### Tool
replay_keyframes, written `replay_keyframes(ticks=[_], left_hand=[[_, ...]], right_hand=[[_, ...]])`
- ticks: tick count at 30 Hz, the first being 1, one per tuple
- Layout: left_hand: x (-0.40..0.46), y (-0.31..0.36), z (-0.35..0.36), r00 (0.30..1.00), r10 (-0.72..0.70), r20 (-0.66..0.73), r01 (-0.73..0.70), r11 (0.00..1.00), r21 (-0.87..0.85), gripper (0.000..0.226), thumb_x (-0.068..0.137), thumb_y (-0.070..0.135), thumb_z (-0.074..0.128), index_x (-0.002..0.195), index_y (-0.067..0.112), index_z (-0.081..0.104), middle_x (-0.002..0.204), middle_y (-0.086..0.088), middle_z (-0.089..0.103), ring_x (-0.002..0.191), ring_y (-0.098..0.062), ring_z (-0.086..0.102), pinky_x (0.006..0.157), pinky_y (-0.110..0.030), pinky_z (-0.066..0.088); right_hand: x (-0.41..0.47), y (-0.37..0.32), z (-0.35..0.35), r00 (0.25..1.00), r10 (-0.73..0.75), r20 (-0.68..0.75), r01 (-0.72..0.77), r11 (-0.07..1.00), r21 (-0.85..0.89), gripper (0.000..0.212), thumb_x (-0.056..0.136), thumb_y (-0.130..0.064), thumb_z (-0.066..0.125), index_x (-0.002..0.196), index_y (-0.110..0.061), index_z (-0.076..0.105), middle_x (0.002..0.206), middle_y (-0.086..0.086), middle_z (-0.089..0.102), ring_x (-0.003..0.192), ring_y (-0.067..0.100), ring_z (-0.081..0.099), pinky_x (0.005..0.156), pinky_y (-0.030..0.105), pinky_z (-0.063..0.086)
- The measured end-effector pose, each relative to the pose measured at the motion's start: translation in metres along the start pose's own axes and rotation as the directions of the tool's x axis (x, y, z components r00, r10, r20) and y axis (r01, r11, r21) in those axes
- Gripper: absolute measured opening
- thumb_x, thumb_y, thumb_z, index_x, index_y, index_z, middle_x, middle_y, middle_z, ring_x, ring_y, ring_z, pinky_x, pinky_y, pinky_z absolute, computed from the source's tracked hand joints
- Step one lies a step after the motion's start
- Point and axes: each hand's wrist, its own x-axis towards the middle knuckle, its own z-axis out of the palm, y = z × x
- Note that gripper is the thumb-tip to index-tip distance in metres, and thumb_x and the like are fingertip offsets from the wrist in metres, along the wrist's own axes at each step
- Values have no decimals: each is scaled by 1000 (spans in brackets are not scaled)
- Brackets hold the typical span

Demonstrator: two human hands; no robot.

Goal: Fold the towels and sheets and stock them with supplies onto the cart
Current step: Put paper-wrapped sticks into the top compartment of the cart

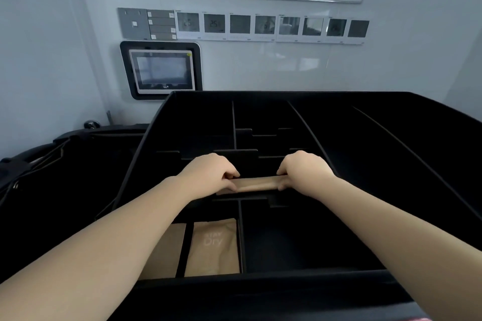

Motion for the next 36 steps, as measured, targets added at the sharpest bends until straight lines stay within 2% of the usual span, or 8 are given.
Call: replay_keyframes(ticks=[2,5,11,17,21,25,29,36], left_hand=[[-4,-7,-5,1000,13,4,-13,998,-56,26,88,31,66,114,31,70,115,15,67,108,-4,59,96,-26,46],[-7,-7,-5,992,36,124,-28,997,-72,25,93,23,61,115,31,70,119,14,66,111,-4,58,101,-26,44],[-8,-8,-1,967,37,253,-42,999,15,43,100,9,45,133,34,56,135,10,56,119,-9,55,104,-29,43],[-3,-11,4,961,-5,278,15,999,-36,50,99,5,43,139,34,49,141,6,51,115,-8,57,102,-31,46],[-2,-11,2,971,1,238,12,999,-53,40,98,15,50,135,31,55,137,9,54,123,-9,51,107,-30,40],[-5,-6,-6,985,-9,175,30,993,-117,36,97,30,55,133,28,57,133,13,56,124,-7,50,100,-19,34],[-14,3,-18,997,-43,68,54,985,-162,46,95,42,54,139,28,49,143,12,49,132,-4,42,109,-22,30],[-39,55,-27,982,-143,-122,112,966,-235,59,93,56,46,146,32,37,149,10,41,135,-11,40,110,-29,32]], right_hand=[[-6,5,-4,998,-38,46,32,991,134,37,81,-33,74,117,-32,68,111,-2,65,99,21,63,83,29,50],[-16,8,-3,978,-144,147,126,984,126,33,90,-32,64,123,-34,64,116,-3,63,104,18,61,91,28,48],[-15,6,0,956,-151,252,148,989,31,37,96,-33,41,125,-27,62,77,-5,54,67,10,53,78,32,52],[-14,1,2,936,-130,328,138,990,-1,45,99,-34,34,142,-26,43,126,10,55,107,24,57,94,34,47],[-16,2,3,935,-133,329,133,991,20,45,98,-34,35,143,-28,42,133,8,53,111,24,56,98,36,47],[-19,5,-3,944,-156,292,144,988,63,47,98,-32,37,145,-32,38,134,3,52,99,19,56,84,25,43],[-29,8,-12,963,-156,221,124,981,151,54,97,-34,39,150,-32,27,159,-3,19,141,21,31,113,30,28],[-68,8,-20,995,-100,0,98,974,205,57,99,-40,40,152,-28,22,160,1,17,148,18,13,119,35,18]])
